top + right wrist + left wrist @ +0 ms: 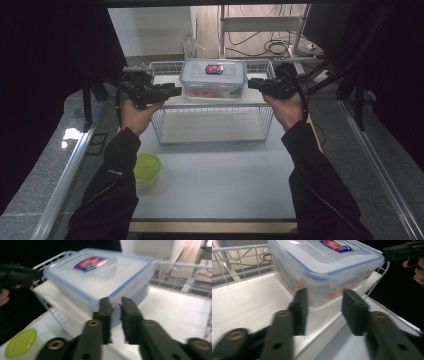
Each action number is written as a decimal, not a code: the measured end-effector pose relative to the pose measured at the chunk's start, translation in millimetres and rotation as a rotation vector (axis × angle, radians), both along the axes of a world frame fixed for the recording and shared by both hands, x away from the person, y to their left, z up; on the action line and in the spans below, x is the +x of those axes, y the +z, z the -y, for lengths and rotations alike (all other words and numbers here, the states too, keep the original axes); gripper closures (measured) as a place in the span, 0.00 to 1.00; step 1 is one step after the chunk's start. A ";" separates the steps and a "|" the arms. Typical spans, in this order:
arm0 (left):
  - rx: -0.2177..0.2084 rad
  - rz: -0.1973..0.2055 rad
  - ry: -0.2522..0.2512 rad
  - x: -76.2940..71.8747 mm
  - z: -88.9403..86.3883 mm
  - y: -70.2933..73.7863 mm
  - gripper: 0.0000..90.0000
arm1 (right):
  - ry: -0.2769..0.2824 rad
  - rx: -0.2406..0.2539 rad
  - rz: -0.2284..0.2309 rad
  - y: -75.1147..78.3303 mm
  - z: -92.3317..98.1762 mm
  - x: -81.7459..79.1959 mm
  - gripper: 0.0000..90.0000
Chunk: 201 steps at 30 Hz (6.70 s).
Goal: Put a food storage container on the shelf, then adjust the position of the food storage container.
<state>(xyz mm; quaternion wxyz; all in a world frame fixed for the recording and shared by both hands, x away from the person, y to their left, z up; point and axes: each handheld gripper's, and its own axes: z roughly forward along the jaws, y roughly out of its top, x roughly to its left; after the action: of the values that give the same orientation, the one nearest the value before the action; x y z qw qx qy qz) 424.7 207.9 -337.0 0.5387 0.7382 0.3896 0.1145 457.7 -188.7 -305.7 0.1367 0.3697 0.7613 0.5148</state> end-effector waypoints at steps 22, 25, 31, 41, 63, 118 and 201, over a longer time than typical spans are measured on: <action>0.055 0.022 -0.022 9.6 34.4 -13.2 0.95 | 0.026 -0.031 -0.007 -26.0 -21.2 4.4 1.00; 0.063 0.020 -0.007 12.3 37.2 -13.6 0.94 | 0.011 -0.029 -0.009 -26.5 -20.5 7.9 1.00; 0.066 0.007 0.014 16.5 37.4 -15.1 0.95 | 0.006 -0.038 -0.019 -29.3 -20.7 13.9 1.00; 0.101 0.042 -0.025 -1.0 36.9 -11.7 0.86 | 0.027 -0.049 0.003 -27.8 -20.8 3.6 0.92; 0.159 0.121 -0.049 -59.3 25.3 -34.9 0.38 | 0.088 -0.130 0.059 -42.5 -19.2 -37.8 0.51; 0.294 0.074 0.041 -175.9 5.0 -159.4 0.03 | 0.139 -0.201 -0.036 -166.0 12.6 -140.7 0.01; 0.292 -0.224 0.289 -140.9 -95.0 -190.2 1.00 | 0.142 -0.320 -0.084 -192.3 11.4 -138.4 0.03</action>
<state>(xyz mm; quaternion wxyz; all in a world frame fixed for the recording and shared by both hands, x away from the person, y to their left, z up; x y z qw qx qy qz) 283.8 302.9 -527.2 0.3574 0.7530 0.5280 0.1629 319.3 -200.1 -497.9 0.1255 0.3098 0.8627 0.3794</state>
